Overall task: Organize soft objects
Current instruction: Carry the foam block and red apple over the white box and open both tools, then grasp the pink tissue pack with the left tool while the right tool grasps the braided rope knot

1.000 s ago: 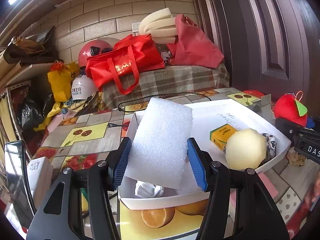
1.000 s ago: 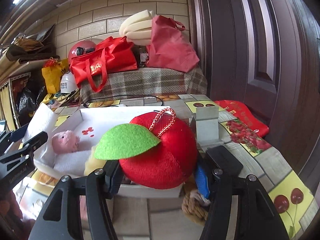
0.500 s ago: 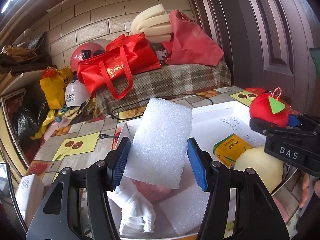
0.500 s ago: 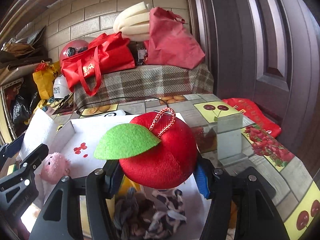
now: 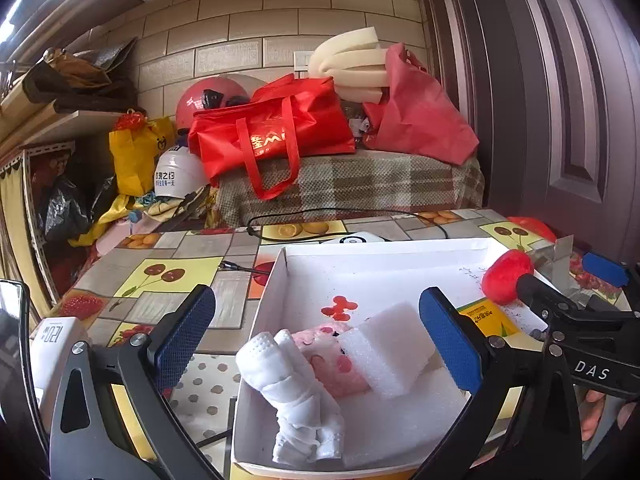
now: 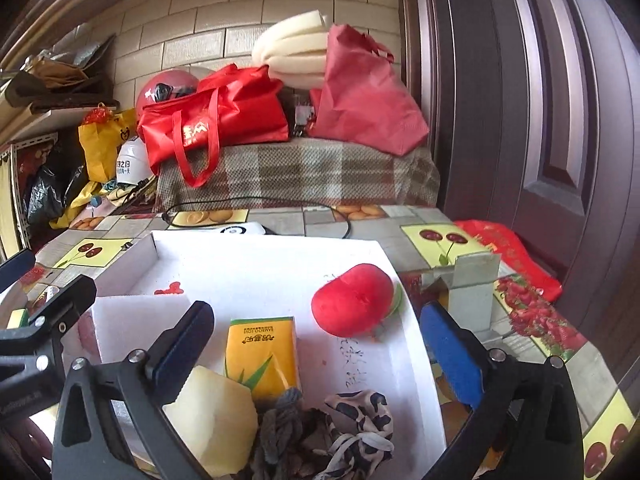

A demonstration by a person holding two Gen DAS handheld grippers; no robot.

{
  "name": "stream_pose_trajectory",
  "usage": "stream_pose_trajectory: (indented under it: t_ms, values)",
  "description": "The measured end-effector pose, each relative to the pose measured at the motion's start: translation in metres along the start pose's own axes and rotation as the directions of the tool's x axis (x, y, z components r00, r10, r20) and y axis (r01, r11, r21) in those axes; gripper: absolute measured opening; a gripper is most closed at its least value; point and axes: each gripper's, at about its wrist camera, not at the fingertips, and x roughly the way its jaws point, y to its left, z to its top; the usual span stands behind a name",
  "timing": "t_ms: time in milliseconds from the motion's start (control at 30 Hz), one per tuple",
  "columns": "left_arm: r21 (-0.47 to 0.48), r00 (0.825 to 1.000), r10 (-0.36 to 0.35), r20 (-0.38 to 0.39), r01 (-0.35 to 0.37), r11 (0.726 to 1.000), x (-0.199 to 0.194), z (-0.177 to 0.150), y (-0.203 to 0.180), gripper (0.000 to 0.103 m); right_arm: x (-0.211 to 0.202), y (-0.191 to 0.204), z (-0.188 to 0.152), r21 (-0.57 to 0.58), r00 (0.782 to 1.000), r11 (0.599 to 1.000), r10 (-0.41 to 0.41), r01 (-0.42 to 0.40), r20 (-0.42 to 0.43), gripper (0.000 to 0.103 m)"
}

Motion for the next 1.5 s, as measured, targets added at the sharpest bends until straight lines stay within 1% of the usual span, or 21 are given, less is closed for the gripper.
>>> stream_pose_trajectory:
  t_ms: [167, 300, 367, 500, 633, 700, 767, 833, 900, 933, 1000, 1033, 1067, 1100, 1133, 1167, 1233, 1333, 1400, 1433, 1500]
  values:
    - [0.002, 1.000, 0.002, -0.002, -0.002, 1.000, -0.008, -0.004, -0.001, 0.103, -0.011, -0.004, 0.001, 0.022, 0.997, 1.000, -0.017, 0.015, 0.073, 0.103]
    - [-0.015, 1.000, 0.001, -0.015, -0.001, 1.000, -0.014, -0.006, 0.001, 0.103, -0.018, -0.003, -0.002, 0.015, 0.997, 1.000, -0.017, 0.016, 0.073, 0.103]
    - [-0.012, 1.000, -0.012, -0.024, 0.012, 1.000, -0.018, -0.008, 0.001, 0.103, -0.023, -0.003, -0.004, 0.004, 0.998, 1.000, -0.012, 0.012, 0.066, 0.103]
    - [0.030, 0.994, -0.098, -0.048, 0.099, 0.995, -0.035, -0.015, -0.007, 0.103, -0.039, -0.009, -0.013, -0.017, 0.999, 1.000, 0.016, -0.016, 0.041, 0.103]
    - [0.095, 0.976, -0.207, -0.063, 0.212, 0.973, -0.058, -0.022, -0.017, 0.103, -0.059, -0.033, -0.023, 0.007, 1.000, 1.000, 0.023, -0.023, 0.014, 0.103]
    - [0.134, 0.961, -0.266, -0.083, 0.275, 0.952, -0.067, -0.026, -0.026, 0.103, -0.067, -0.047, -0.027, 0.019, 1.000, 1.000, 0.017, -0.017, -0.014, 0.103]
    - [0.174, 0.937, -0.326, -0.126, 0.344, 0.923, -0.074, -0.029, -0.036, 0.103, -0.073, -0.062, -0.034, 0.025, 0.998, 1.000, 0.015, -0.013, -0.068, 0.103]
    - [0.204, 0.908, -0.372, -0.192, 0.407, 0.890, -0.074, -0.033, -0.048, 0.103, -0.077, -0.075, -0.040, 0.015, 0.991, 0.999, 0.039, -0.037, -0.130, 0.103]
    - [0.230, 0.885, -0.384, -0.264, 0.444, 0.866, -0.069, -0.036, -0.061, 0.103, -0.076, -0.081, -0.049, -0.011, 0.977, 0.998, 0.064, -0.068, -0.205, 0.103]
    - [0.241, 0.876, -0.381, -0.295, 0.454, 0.858, -0.065, -0.038, -0.067, 0.103, -0.073, -0.083, -0.054, -0.022, 0.965, 0.996, 0.073, -0.081, -0.252, 0.103]
    - [0.261, 0.869, -0.355, -0.344, 0.452, 0.853, -0.058, -0.043, -0.077, 0.103, -0.069, -0.086, -0.058, -0.016, 0.948, 0.996, 0.083, -0.092, -0.308, 0.103]
    - [0.263, 0.863, -0.352, -0.364, 0.457, 0.850, -0.055, -0.044, -0.079, 0.103, -0.066, -0.087, -0.060, -0.007, 0.942, 0.996, 0.082, -0.089, -0.326, 0.103]
    - [0.260, 0.857, -0.350, -0.379, 0.462, 0.848, -0.053, -0.046, -0.081, 0.103, -0.059, -0.088, -0.061, 0.002, 0.931, 0.997, 0.078, -0.083, -0.358, 0.103]
    - [0.255, 0.850, -0.350, -0.393, 0.467, 0.847, -0.052, -0.047, -0.082, 0.103, -0.054, -0.089, -0.064, 0.005, 0.917, 0.997, 0.075, -0.080, -0.393, 0.103]
    - [0.250, 0.844, -0.351, -0.407, 0.472, 0.846, -0.049, -0.049, -0.082, 0.103, -0.045, -0.087, -0.068, 0.008, 0.895, 0.996, 0.082, -0.087, -0.438, 0.103]
    - [0.247, 0.837, -0.349, -0.421, 0.476, 0.844, -0.046, -0.050, -0.083, 0.103, -0.038, -0.085, -0.071, 0.009, 0.879, 0.995, 0.088, -0.095, -0.469, 0.103]
    - [0.250, 0.824, -0.340, -0.453, 0.484, 0.839, -0.041, -0.053, -0.086, 0.103, -0.029, -0.082, -0.073, 0.004, 0.860, 0.996, 0.082, -0.093, -0.503, 0.103]
    - [0.261, 0.794, -0.331, -0.510, 0.509, 0.820, -0.033, -0.059, -0.094, 0.103, -0.021, -0.077, -0.072, -0.007, 0.855, 0.996, 0.073, -0.089, -0.513, 0.103]
    - [0.264, 0.775, -0.316, -0.547, 0.518, 0.813, -0.027, -0.064, -0.099, 0.103, -0.017, -0.075, -0.070, -0.007, 0.855, 0.996, 0.075, -0.092, -0.514, 0.102]
    - [0.259, 0.769, -0.315, -0.557, 0.521, 0.813, -0.025, -0.065, -0.100, 0.102, -0.017, -0.074, -0.069, -0.010, 0.855, 0.996, 0.076, -0.094, -0.512, 0.100]
    - [0.237, 0.764, -0.323, -0.559, 0.520, 0.820, -0.023, -0.064, -0.100, 0.096, -0.018, -0.072, -0.068, -0.019, 0.859, 0.994, 0.083, -0.107, -0.505, 0.094]
